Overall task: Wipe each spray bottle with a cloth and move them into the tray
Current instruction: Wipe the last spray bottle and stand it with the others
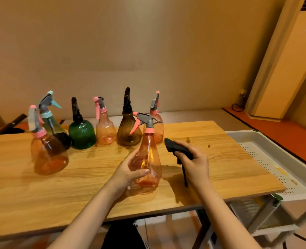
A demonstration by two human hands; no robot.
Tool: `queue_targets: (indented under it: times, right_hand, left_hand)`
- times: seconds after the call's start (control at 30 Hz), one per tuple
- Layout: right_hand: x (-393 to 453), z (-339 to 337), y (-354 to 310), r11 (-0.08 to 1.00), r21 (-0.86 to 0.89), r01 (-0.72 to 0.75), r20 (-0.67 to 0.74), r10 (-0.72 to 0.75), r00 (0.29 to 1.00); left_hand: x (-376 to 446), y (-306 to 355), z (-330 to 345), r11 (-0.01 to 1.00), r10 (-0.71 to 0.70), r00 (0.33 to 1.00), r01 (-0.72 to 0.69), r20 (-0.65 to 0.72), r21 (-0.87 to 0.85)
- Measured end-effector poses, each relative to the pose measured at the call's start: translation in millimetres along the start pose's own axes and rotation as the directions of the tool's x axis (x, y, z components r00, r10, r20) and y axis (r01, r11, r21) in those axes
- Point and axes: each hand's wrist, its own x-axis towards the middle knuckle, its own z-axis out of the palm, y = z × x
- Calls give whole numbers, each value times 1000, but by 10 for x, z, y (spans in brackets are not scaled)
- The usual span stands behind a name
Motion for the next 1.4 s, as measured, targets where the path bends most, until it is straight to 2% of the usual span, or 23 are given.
queue_targets:
  times: [0.13, 0.23, 0.37, 0.53, 0.63, 0.8, 1.13, 1.4]
  right_hand:
    - [16, 508, -86, 993, -34, 117, 116, -113, 987]
    - [15, 774, -99, 988, -25, 151, 134, -146, 980]
    - [95, 973, -192, 957, -72, 280, 171, -264, 949]
    - [61, 1052, -151, 941, -109, 321, 343, -268, 900]
    - [-59, 1062, -78, 953, -73, 294, 306, -259, 916]
    - [-352, 1027, 84, 976, -4, 216, 260, -208, 943]
    - [-492, 983, 118, 958, -25, 285, 257, -269, 928]
    - [-498, 970, 135, 963, -26, 269, 251, -254, 934]
  left_hand:
    - [-195, -20, -321, 991, 68, 993, -56, -96, 122]
    - [-257, -63, -424, 992, 79, 991, -68, -103, 107]
    - [-262, -43, -439, 993, 102, 988, -95, -116, 68]
    - [-256, -91, -500, 992, 112, 989, -106, -101, 61]
    - [-237, -119, -515, 991, 119, 988, -113, -97, 66]
    - [-230, -123, -493, 995, 92, 989, -96, -118, -32]
    - [-201, -164, -536, 990, 74, 984, -92, -163, -106]
    - [-196, -166, -554, 981, 22, 983, -57, -183, -184]
